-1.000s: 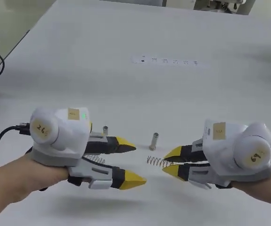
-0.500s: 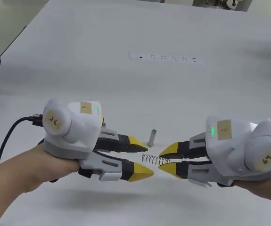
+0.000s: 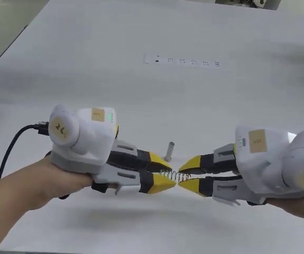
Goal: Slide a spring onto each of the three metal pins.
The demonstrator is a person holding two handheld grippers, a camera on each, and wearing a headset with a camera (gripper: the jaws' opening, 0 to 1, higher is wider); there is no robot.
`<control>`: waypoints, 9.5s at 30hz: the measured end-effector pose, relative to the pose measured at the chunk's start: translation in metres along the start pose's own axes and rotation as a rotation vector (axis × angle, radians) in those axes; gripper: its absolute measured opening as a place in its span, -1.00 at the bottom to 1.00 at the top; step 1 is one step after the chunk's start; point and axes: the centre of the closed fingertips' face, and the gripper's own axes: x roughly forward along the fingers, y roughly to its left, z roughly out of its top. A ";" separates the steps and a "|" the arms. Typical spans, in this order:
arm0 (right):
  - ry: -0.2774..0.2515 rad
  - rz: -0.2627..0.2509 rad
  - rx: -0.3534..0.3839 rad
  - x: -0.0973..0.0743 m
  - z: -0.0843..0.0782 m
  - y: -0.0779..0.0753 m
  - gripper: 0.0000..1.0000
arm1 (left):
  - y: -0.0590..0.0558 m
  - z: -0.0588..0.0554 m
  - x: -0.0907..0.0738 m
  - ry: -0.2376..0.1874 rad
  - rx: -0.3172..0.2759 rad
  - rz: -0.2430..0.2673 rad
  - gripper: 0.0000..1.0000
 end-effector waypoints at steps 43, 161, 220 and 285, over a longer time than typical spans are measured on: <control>-0.083 0.045 0.054 -0.014 0.011 -0.001 -0.87 | -0.009 0.013 -0.012 -0.070 -0.008 -0.038 -0.95; -0.168 0.025 0.081 -0.012 0.053 -0.010 -0.87 | 0.016 -0.013 -0.037 0.026 0.031 0.174 0.35; -0.118 -0.115 0.206 -0.005 0.014 -0.068 -0.86 | 0.057 -0.041 -0.106 0.005 -0.076 0.435 0.96; -0.088 -0.136 0.354 0.028 -0.010 -0.093 -0.86 | 0.054 -0.051 -0.127 -0.063 -0.095 0.476 0.83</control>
